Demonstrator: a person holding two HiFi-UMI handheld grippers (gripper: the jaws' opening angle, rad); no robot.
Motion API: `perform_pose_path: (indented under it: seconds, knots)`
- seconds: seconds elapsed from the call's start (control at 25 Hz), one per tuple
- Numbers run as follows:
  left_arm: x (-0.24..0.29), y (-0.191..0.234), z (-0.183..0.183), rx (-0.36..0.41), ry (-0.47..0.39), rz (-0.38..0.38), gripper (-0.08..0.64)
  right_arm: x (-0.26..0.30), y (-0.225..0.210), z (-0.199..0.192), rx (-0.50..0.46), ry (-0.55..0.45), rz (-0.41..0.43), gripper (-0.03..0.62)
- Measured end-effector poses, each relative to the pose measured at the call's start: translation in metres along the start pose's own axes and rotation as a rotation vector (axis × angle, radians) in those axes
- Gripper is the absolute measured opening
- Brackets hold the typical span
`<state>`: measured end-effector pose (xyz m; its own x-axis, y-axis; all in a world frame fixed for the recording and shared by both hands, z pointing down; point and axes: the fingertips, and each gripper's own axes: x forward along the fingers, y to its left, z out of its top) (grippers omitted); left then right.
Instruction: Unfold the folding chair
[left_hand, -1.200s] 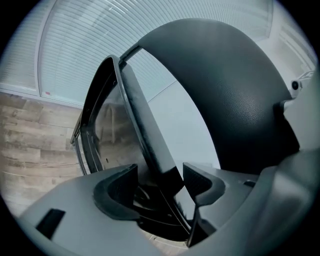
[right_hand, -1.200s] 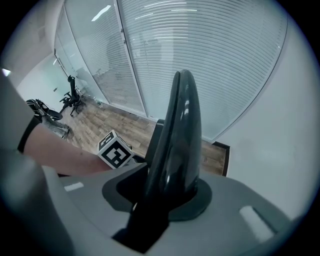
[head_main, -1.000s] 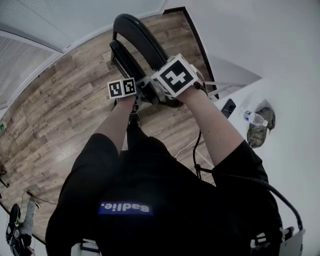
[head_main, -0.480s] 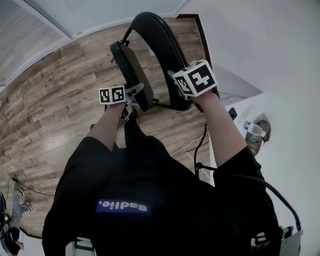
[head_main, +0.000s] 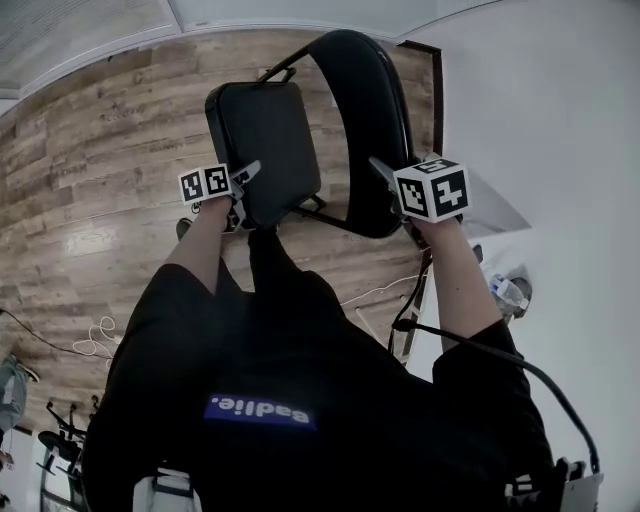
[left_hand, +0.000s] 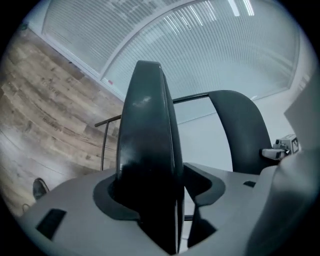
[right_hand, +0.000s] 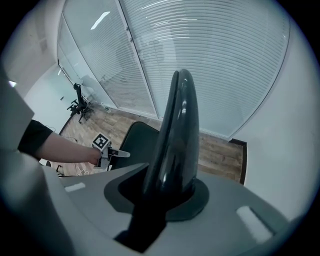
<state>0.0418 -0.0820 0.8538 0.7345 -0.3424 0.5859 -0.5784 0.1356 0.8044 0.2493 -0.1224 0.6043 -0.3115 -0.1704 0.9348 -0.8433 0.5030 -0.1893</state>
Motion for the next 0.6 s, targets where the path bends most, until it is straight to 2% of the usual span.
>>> perform_pose_path:
  seconds: [0.16,0.28,0.4,0.6]
  knots:
    - [-0.014,0.062,0.001,-0.004,-0.003,0.043,0.264,0.018,0.018,-0.002,0.012,-0.009,0.010,0.081]
    - [-0.020,0.102,0.006,-0.003,-0.005,0.040,0.263,0.034,0.028,0.002,0.016,-0.020,0.018,0.080]
    - [-0.027,0.137,0.004,-0.021,0.002,-0.002,0.264,0.049,0.040,0.002,0.021,-0.015,0.029,0.078]
    - [-0.028,0.194,0.014,-0.040,0.000,-0.113,0.264,0.079,0.048,0.011,0.029,-0.016,0.051,0.078]
